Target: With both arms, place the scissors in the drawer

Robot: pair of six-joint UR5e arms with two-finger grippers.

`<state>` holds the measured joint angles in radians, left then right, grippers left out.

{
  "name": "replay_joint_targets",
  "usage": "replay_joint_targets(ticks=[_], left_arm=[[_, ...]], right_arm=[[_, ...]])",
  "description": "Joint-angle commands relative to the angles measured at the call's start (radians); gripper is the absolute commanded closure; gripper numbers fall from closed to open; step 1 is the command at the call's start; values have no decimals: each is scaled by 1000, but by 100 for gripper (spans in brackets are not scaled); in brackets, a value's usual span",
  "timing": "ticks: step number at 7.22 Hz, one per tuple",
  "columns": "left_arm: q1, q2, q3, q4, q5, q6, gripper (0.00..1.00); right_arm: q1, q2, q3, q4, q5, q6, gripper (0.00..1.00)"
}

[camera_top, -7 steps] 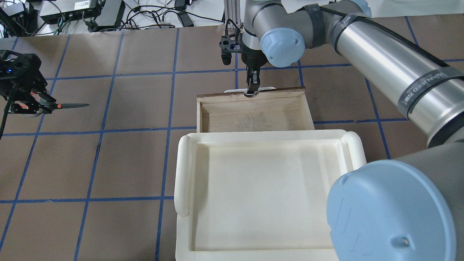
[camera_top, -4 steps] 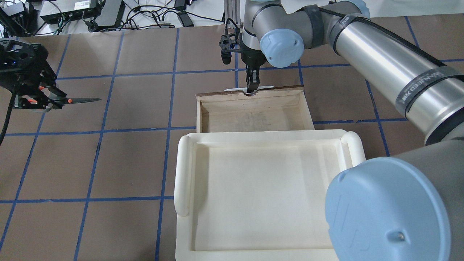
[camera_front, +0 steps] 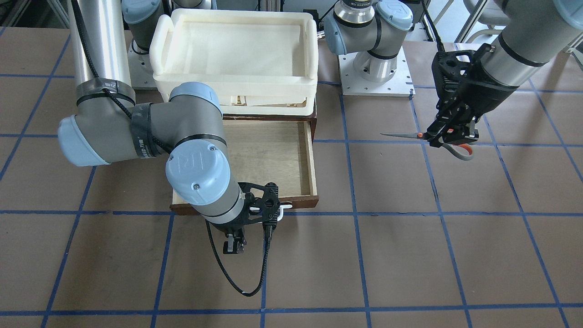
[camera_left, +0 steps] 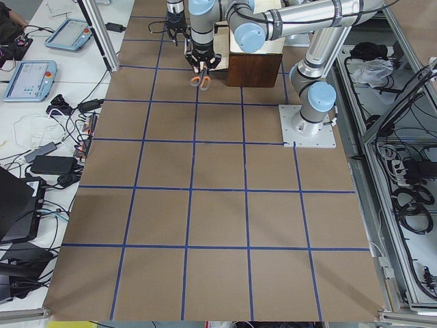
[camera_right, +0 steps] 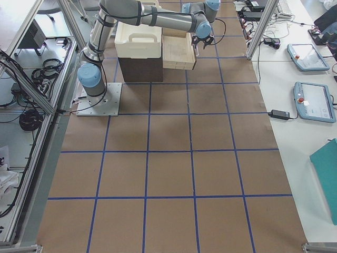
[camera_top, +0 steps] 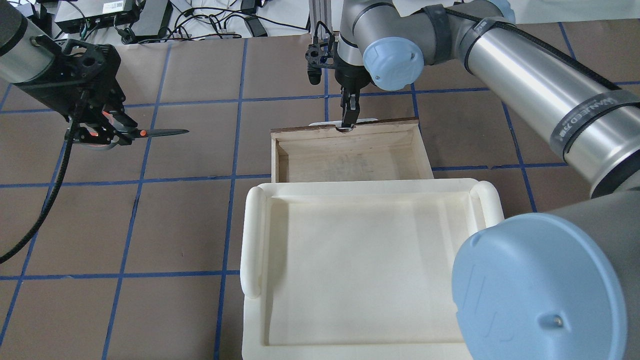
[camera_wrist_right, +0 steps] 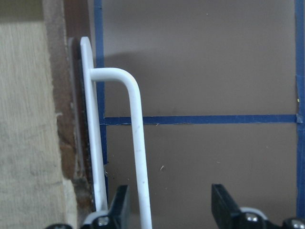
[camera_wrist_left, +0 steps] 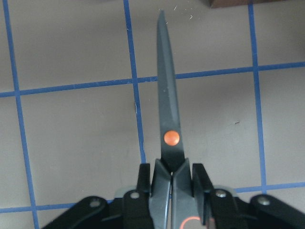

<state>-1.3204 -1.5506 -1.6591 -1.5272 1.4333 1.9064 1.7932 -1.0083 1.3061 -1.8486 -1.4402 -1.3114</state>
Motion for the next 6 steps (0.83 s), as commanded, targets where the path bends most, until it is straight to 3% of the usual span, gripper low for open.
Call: replay_joint_targets(ticks=[1, 2, 3, 6], left_arm=[[-86, -11, 7, -2, 4, -73, 100], [-121, -16, 7, -1, -8, -113, 100], [-150, -26, 7, -2, -11, -195, 100], [-328, -86, 8, 21, -4, -528, 98]], right_arm=[[-63, -91, -1, 3, 0, 117, 0], [-69, -137, 5, 17, -25, 215, 0], [-69, -191, 16, 61, -105, 369, 0], [-72, -382, 62, 280, -126, 995, 0]])
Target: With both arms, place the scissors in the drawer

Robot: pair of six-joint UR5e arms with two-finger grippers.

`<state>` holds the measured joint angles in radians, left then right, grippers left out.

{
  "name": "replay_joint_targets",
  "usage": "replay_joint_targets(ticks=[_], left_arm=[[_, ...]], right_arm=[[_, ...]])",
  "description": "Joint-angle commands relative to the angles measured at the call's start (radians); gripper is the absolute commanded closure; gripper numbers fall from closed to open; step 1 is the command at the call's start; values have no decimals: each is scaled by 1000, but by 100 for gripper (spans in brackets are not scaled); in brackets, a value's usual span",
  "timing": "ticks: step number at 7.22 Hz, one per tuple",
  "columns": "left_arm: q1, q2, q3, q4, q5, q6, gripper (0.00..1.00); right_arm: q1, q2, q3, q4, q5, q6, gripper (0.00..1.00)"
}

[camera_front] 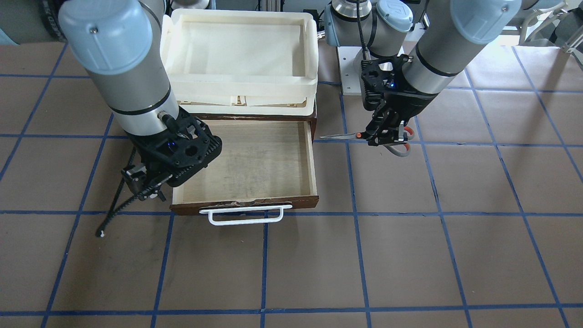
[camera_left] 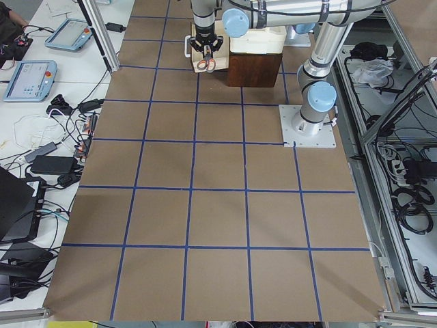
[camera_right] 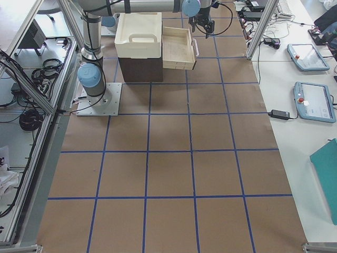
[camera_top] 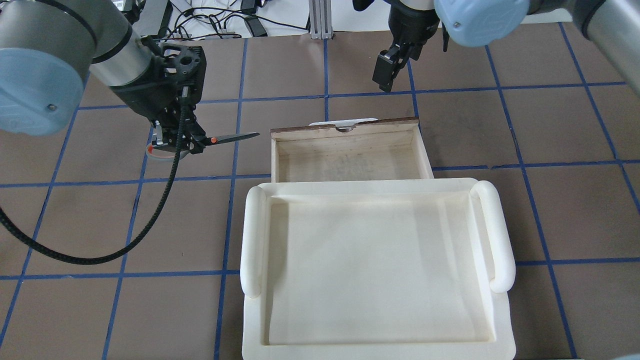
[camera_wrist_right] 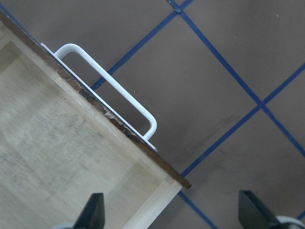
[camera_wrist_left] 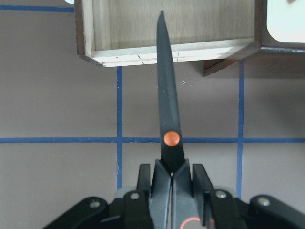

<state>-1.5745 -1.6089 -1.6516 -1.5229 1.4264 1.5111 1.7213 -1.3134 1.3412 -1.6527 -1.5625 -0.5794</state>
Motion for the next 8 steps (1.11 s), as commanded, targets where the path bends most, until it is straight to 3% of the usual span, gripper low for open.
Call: replay_joint_targets(ticks=[1, 4, 8], left_arm=[[-99, -57, 13, 62, -9, -191, 98], [-218, -134, 55, 118, 6, -368, 94], [-300, -198, 53, 191, 8, -494, 93]], right_arm=[[-3, -145, 64, 86, -1, 405, 0], [4, -233, 87, 83, 13, 588, 0], [6, -244, 125, 70, 13, 599, 0]])
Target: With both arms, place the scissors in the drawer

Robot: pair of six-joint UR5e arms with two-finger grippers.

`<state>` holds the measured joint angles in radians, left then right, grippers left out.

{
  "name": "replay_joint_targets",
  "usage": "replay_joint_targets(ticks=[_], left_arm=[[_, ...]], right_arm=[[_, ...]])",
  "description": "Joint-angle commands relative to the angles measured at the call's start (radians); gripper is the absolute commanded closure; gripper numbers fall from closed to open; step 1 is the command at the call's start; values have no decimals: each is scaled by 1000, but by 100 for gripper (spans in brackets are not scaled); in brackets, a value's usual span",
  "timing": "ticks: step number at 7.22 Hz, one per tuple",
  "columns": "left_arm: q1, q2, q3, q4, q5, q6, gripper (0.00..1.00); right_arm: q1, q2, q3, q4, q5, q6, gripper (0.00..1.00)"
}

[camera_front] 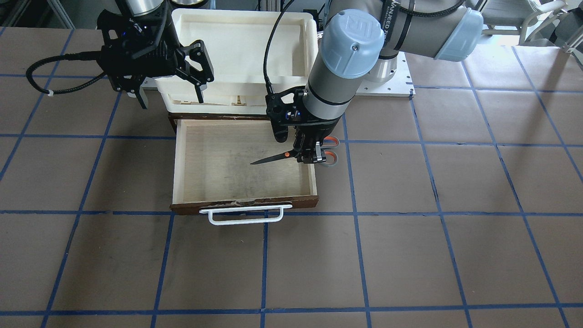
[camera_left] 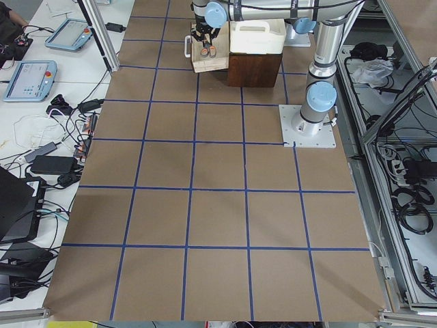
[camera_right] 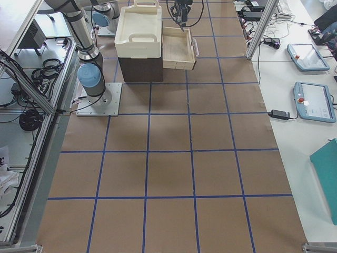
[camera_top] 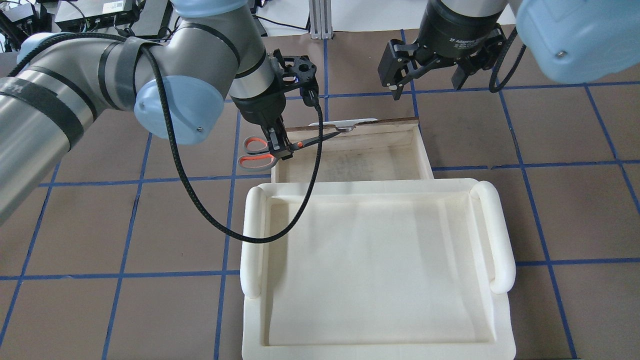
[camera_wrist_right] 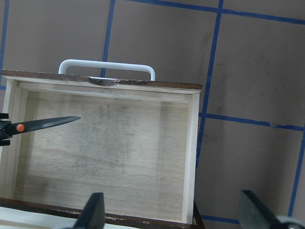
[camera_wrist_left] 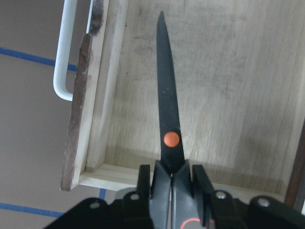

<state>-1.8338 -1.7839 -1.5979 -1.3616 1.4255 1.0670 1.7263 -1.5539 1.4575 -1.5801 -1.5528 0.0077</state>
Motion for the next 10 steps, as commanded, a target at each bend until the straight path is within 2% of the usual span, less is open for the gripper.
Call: replay_joint_targets(ticks=[1, 5, 10], left_arm=[[-57, -35, -1, 30, 10, -68, 92], [-110, -81, -2, 82, 32, -156, 91], [-148, -115, -2, 88, 33, -177, 91]], right_arm=[[1, -5, 7, -29, -16, 17, 0], [-39, -23, -17, -18, -18, 35, 0], [-48, -22, 0, -27, -10, -3, 0]])
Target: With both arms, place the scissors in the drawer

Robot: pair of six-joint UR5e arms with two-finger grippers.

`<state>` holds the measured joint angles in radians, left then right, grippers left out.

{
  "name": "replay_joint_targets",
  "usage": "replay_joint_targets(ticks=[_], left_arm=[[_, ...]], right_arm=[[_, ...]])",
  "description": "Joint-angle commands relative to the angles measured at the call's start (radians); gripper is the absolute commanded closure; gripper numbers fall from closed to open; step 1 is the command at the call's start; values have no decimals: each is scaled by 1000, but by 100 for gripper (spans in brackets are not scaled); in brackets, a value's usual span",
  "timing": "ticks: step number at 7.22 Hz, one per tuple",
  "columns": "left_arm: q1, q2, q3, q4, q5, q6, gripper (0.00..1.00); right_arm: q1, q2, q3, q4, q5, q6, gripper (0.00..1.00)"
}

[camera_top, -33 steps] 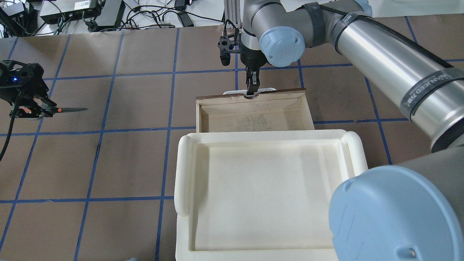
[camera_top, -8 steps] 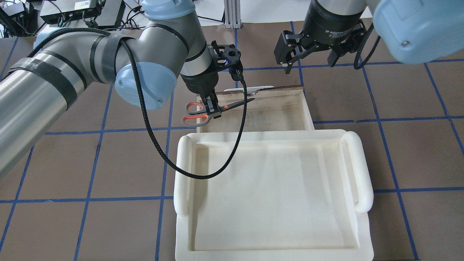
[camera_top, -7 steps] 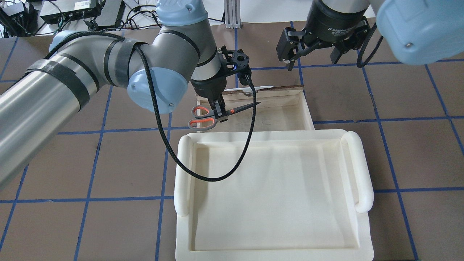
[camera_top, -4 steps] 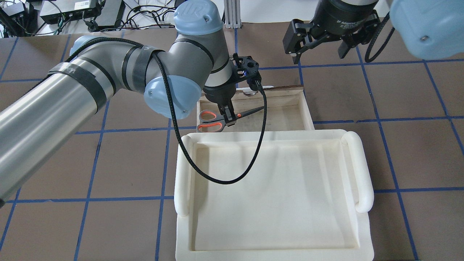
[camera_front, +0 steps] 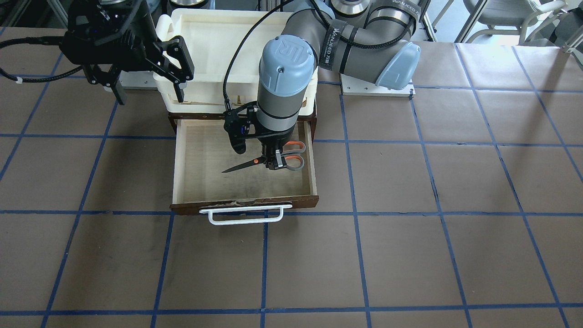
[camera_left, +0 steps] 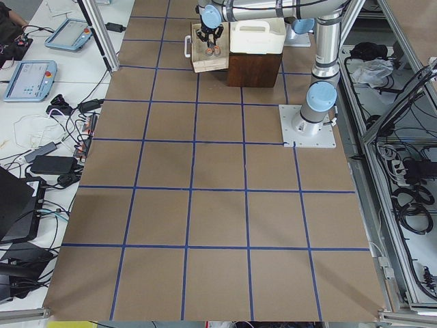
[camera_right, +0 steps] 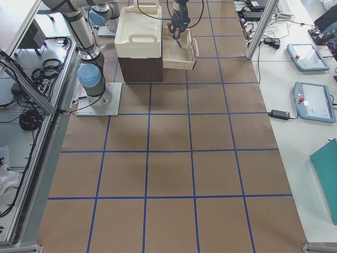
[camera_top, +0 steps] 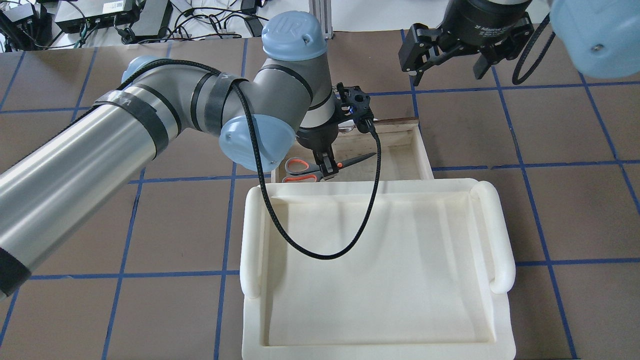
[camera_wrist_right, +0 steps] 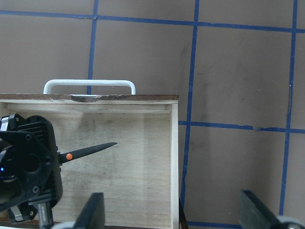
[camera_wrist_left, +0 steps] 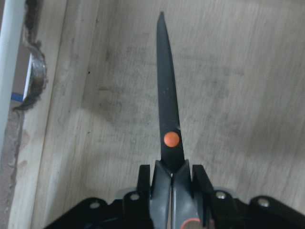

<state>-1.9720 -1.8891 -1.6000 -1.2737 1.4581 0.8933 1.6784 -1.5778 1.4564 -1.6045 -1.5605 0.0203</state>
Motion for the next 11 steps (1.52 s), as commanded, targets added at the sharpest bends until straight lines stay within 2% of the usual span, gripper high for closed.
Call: replay_joint_targets(ticks=[1, 5, 7, 9, 10, 11], left_arm=[[-19, -15, -5, 1, 1, -4, 91], [-31, -18, -14, -3, 2, -36, 86], [-41, -15, -14, -3, 2, -37, 72], [-42, -15, -15, -3, 2, -33, 53], [-42, -15, -15, -3, 4, -36, 38], [-42, -13, -20, -3, 2, -36, 9]], right_arm=[[0, 5, 1, -2, -7, -35, 0], [0, 9, 1, 5, -7, -34, 0], [0, 4, -1, 3, -9, -34, 0], [-2, 5, -2, 2, -9, -34, 0], [-2, 4, -8, 5, -9, -34, 0], [0, 4, -8, 6, -9, -33, 0]])
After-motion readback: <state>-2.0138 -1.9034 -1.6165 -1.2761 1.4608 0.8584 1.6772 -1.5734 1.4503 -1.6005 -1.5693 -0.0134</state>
